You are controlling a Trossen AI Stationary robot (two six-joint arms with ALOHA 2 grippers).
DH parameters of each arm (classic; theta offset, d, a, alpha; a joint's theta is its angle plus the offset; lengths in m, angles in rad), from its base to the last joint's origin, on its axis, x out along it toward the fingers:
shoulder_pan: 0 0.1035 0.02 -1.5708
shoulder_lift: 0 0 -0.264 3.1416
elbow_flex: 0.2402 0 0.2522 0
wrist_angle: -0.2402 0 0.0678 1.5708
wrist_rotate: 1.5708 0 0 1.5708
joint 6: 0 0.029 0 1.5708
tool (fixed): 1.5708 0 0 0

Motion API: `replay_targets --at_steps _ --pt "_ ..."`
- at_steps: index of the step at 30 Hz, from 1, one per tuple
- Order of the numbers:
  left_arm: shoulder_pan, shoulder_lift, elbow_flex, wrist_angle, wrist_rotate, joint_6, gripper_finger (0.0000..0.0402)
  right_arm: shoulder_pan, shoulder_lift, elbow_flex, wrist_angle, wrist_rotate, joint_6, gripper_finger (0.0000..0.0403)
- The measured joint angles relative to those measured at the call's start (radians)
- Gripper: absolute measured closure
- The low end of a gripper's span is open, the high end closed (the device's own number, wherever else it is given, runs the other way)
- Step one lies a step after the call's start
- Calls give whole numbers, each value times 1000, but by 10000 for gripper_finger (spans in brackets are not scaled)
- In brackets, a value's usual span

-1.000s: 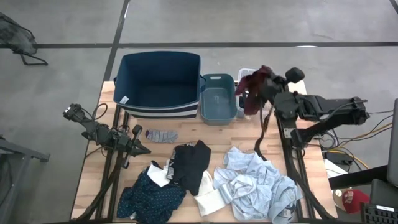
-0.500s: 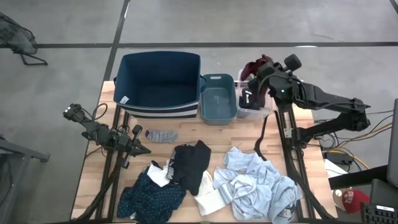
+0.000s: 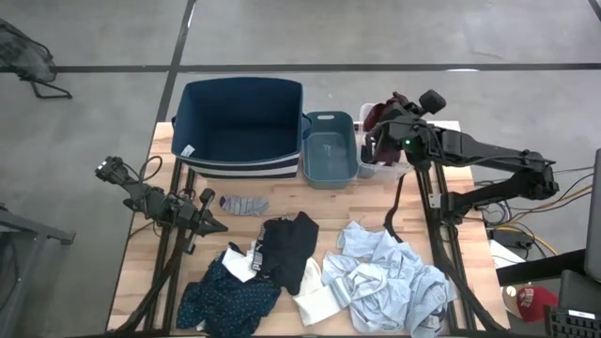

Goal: Pick & Place Cloths
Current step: Put the red boxer into the transparent bin

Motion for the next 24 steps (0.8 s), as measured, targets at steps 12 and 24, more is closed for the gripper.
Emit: replay_targets --at_steps 12,24 --pt "0 0 0 0 0 0 399 -31 0 -207 -9 -16 93 388" --pt "0 0 0 0 0 0 399 -30 0 -359 -9 -173 161 371"
